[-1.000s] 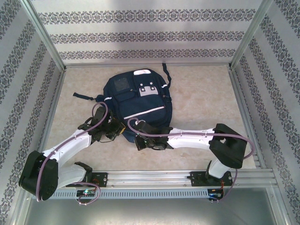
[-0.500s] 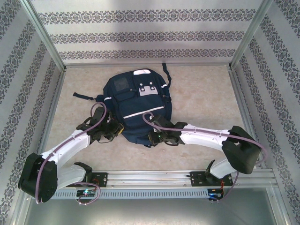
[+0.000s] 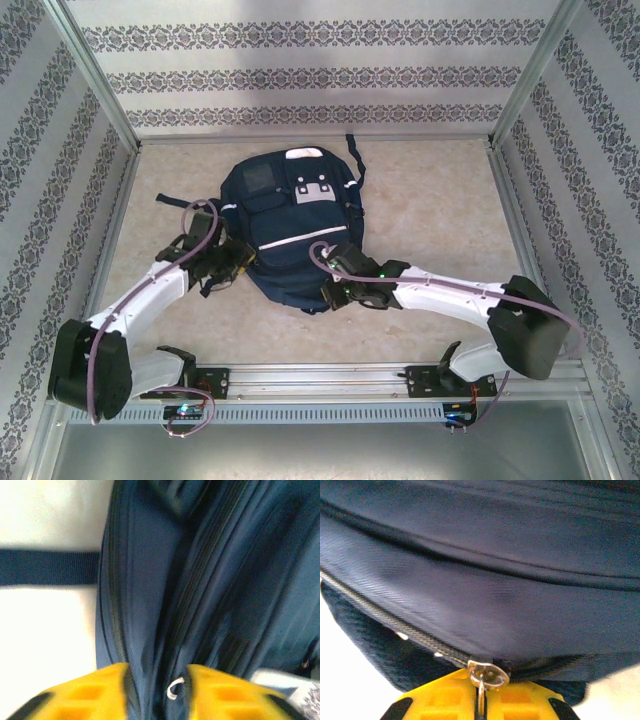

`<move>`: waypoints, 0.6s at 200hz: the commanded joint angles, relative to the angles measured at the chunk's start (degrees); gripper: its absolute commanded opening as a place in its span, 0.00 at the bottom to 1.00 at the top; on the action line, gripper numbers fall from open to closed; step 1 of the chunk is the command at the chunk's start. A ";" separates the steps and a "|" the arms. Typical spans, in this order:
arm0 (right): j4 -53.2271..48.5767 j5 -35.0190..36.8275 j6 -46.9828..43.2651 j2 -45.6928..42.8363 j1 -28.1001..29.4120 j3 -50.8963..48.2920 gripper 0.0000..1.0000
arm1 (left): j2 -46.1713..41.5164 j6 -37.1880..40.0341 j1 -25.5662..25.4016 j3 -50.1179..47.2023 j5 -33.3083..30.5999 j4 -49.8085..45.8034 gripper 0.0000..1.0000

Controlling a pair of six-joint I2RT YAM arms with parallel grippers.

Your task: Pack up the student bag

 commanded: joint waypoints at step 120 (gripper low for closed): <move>18.22 0.48 17.66 24.66 11.05 22.82 0.00 | -15.45 -9.75 4.31 -6.03 5.65 -12.71 0.73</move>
